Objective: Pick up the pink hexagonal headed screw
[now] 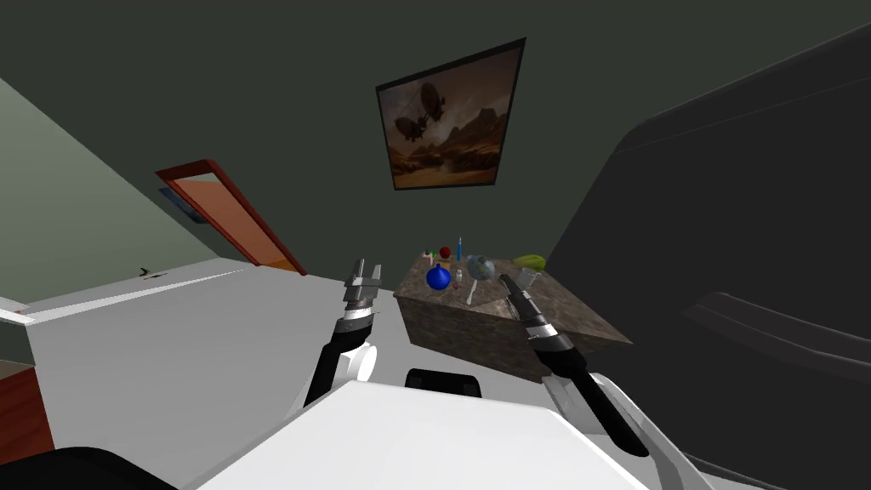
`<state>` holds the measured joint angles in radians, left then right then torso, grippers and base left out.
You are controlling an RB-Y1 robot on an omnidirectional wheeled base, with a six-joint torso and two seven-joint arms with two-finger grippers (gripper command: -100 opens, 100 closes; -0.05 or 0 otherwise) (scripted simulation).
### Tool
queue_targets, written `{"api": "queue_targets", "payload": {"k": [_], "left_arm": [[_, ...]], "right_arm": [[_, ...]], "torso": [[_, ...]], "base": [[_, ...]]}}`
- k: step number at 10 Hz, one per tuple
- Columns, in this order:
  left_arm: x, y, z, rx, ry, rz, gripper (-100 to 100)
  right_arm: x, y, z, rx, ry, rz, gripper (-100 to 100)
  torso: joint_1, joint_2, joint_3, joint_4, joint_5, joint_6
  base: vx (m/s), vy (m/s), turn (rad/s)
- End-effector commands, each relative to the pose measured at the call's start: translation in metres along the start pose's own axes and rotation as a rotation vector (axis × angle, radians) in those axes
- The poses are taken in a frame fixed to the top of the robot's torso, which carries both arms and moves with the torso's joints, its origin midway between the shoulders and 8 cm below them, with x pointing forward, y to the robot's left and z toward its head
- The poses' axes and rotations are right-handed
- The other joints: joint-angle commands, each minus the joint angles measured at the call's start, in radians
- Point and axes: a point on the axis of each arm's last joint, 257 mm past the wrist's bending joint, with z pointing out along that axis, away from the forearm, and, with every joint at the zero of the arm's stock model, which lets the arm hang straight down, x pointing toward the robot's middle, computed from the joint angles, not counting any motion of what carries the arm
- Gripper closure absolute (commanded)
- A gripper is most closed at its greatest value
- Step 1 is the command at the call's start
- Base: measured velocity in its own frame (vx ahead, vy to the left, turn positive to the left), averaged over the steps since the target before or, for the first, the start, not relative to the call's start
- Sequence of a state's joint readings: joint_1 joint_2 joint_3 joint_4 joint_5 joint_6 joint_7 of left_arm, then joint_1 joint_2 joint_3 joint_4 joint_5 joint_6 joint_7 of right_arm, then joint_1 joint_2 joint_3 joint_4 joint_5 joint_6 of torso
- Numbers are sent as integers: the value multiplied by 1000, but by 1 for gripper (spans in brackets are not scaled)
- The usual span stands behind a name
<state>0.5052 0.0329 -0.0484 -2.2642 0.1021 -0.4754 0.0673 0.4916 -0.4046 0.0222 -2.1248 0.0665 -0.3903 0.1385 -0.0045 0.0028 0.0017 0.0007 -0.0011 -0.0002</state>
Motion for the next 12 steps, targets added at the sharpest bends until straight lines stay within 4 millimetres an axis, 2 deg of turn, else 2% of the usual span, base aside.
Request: {"api": "queue_targets", "payload": {"k": [1, 2, 3, 5, 6, 8, 9, 10, 11, 12], "left_arm": [[0, 0, 0, 0, 0, 0, 0], [0, 0, 0, 0, 0, 0, 0], [0, 0, 0, 0, 0, 0, 0], [0, 0, 0, 0, 0, 0, 0], [0, 0, 0, 0, 0, 0, 0], [0, 0, 0, 0, 0, 0, 0], [0, 0, 0, 0, 0, 0, 0], [0, 0, 0, 0, 0, 0, 0], [0, 0, 0, 0, 0, 0, 0], [0, 0, 0, 0, 0, 0, 0]], "right_arm": [[2, -6, -1, 4, 34, -53, -100], [5, -16, -4, 17, 74, -125, -100], [5, -16, -4, 16, 79, -129, -100], [10, -39, -12, 42, 159, -274, -100], [10, -39, -12, 38, 174, -287, -100], [12, -65, -22, 60, 259, -436, -100], [12, -66, -23, 56, 275, -450, -100], [12, -80, -29, 65, 321, -527, -100], [12, -80, -29, 63, 327, -532, -100], [10, -94, -36, 70, 378, -612, -100]], "torso": [[0, 0, 0, 0, 0, 0], [1, 0, 0, 0, 0, 1], [1, -1, 0, 0, 0, 0], [2, -2, -1, 0, 1, 0], [2, -1, -1, 0, 1, 0], [3, -2, -1, 0, 1, 0], [4, -3, -1, 0, 1, 0], [4, -3, -2, -1, 1, 1], [5, -4, -2, -1, 1, 0], [5, -4, -2, -1, 1, 1]], "base": [[-54, -36, 87], [-45, -23, 105], [-32, -17, 69], [-39, -10, 170], [-37, -9, 73], [-29, 10, 179], [-17, 9, 63], [-12, 24, 150], [-7, 18, 56], [-8, 32, 106]]}}
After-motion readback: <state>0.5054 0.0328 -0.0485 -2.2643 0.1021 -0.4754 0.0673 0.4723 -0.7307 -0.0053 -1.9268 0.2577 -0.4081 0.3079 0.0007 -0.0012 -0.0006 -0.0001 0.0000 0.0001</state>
